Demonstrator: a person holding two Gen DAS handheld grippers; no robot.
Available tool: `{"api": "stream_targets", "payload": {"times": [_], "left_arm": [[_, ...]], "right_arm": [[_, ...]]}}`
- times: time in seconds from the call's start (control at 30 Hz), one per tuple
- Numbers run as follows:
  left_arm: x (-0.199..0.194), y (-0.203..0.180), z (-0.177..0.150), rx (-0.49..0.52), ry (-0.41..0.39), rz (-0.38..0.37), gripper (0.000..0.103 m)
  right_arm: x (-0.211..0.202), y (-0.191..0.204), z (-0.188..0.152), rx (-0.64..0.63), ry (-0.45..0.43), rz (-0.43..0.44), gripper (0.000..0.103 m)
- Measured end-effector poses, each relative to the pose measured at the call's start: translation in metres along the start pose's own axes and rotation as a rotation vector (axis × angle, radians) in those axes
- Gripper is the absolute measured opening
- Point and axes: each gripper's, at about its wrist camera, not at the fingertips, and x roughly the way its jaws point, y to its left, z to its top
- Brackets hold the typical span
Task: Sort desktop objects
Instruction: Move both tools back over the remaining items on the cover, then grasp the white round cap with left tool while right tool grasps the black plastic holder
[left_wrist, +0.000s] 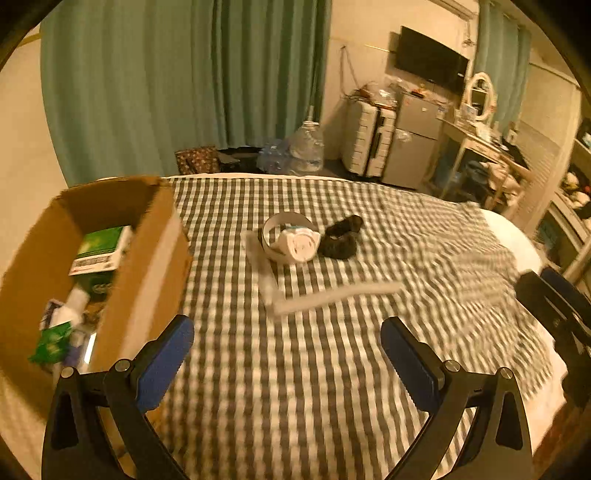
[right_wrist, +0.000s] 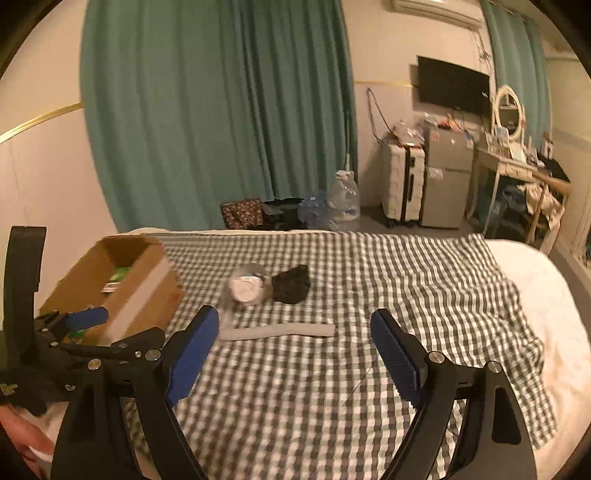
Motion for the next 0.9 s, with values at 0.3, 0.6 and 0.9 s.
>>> {"api": "stream_targets", "payload": {"times": [0.3,0.6,0.9], "left_arm": [[0.136,-0.011,0.030,-0.102,-0.045,0.115,0.103],[0.200,-0.022,0.040,-0.008,-0.080,0.158,0.103],[0.212,-0.018,0.041,0.033,-0.027,0.061,0.069]], "right_arm": [[0.130,-0.054,-0.003,0.049,0.085,-0.001,0.084],[0.215,-0.064,-0.011,0.012,0.134,0.042,0.084],[0.236,-0.052,-0.009,-0.055,0.167,0.069,0.084]]}}
